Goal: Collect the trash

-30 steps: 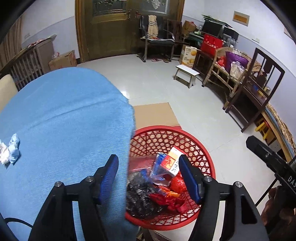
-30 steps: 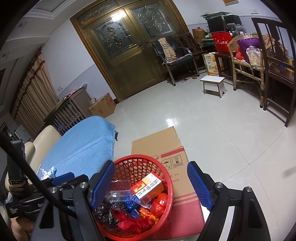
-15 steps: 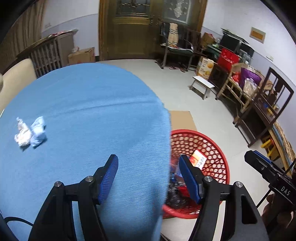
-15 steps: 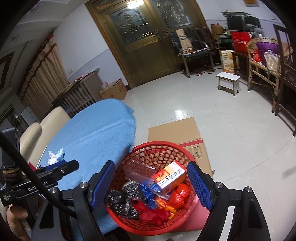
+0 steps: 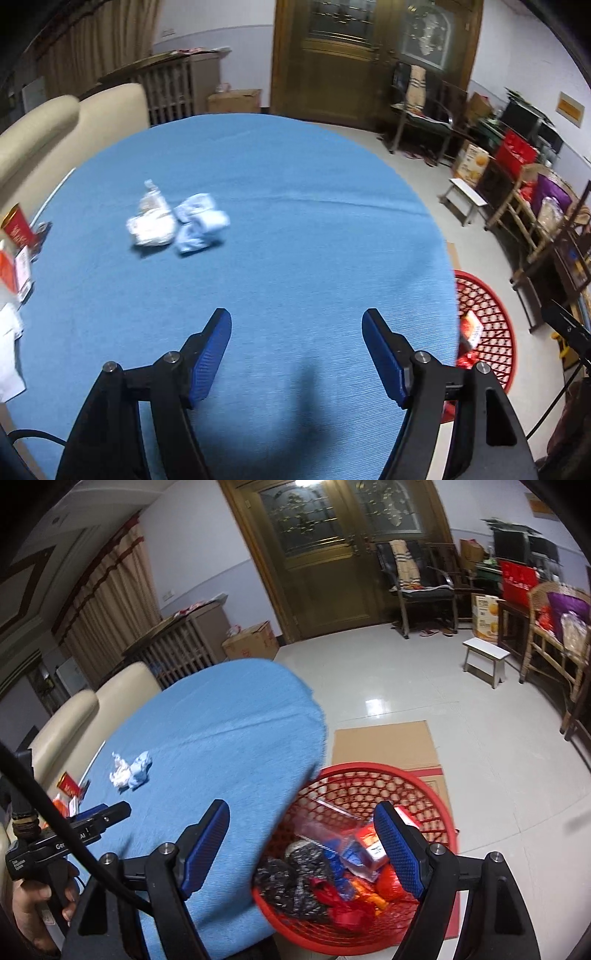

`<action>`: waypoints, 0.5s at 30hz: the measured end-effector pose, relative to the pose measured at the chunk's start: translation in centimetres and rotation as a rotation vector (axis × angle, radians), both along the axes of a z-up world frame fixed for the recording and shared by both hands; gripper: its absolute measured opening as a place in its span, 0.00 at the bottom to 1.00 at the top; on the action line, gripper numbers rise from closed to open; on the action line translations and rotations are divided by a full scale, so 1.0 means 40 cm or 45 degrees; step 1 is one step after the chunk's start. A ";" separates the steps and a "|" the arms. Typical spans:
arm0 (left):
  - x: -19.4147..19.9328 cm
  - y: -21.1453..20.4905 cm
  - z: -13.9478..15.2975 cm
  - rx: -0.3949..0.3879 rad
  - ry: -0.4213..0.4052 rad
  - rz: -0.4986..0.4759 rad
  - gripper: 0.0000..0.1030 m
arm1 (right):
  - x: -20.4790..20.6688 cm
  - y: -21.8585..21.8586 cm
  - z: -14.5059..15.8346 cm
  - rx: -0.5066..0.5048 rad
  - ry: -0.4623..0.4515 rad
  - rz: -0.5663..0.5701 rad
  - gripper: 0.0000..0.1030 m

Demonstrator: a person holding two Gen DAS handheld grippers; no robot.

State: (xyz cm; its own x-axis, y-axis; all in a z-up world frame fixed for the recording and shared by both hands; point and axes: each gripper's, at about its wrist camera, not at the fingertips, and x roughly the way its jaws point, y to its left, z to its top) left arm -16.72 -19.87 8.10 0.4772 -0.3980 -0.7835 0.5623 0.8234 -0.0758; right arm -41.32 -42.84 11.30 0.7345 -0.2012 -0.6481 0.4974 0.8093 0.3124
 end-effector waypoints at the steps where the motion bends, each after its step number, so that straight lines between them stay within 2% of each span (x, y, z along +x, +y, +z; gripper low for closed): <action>1: 0.008 0.018 -0.001 -0.001 0.001 0.013 0.72 | 0.010 0.009 -0.003 -0.001 0.006 0.014 0.81; 15: 0.084 0.188 -0.040 0.053 0.013 0.172 0.72 | 0.170 0.136 -0.038 -0.006 0.091 0.212 0.81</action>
State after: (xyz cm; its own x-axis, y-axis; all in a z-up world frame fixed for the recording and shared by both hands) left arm -13.38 -12.34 6.50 0.5163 -0.2974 -0.8031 0.4454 0.8942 -0.0448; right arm -34.53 -37.39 9.78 0.7100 -0.0840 -0.6992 0.3774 0.8836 0.2771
